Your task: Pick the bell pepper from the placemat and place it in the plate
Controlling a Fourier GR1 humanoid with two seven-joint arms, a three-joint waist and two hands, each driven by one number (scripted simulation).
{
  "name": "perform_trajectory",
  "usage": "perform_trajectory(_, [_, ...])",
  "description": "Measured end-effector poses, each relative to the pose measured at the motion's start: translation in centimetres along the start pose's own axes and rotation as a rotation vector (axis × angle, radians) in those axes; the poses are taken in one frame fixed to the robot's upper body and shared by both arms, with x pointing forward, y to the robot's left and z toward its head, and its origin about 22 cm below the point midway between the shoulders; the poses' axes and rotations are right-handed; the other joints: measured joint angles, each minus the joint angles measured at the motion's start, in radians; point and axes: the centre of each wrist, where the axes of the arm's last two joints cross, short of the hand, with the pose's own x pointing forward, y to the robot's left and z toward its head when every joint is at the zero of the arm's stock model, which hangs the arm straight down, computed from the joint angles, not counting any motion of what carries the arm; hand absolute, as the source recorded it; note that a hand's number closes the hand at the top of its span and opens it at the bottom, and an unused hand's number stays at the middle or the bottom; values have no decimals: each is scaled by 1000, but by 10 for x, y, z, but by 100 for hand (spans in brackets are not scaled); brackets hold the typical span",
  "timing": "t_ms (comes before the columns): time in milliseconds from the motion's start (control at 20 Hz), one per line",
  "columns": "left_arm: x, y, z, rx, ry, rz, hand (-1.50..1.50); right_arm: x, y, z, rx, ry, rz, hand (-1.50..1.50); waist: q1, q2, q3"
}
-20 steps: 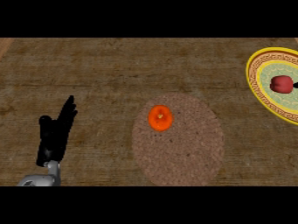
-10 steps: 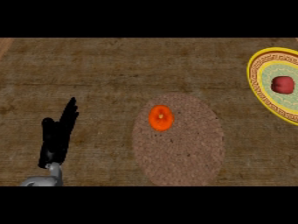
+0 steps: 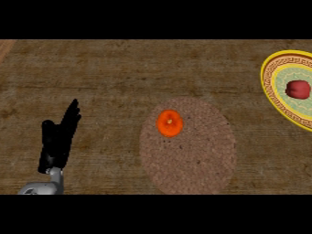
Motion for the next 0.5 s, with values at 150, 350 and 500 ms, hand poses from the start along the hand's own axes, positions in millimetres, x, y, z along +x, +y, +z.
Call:
perform_trajectory(150, [0, -1, -1, 3, -1, 3, 0, -5, 3, 3, -6, 13, 17, -150, -1, -1, 0])
perform_trajectory(350, [-5, -6, 0, -2, 4, -2, 0, -8, 10, 2, -27, 44, 65, -150, 0, -1, 0])
perform_trajectory(500, [-4, -4, 0, -5, 1, 3, 0, -9, 6, 6, -40, 58, 86, -150, 0, 0, 0])
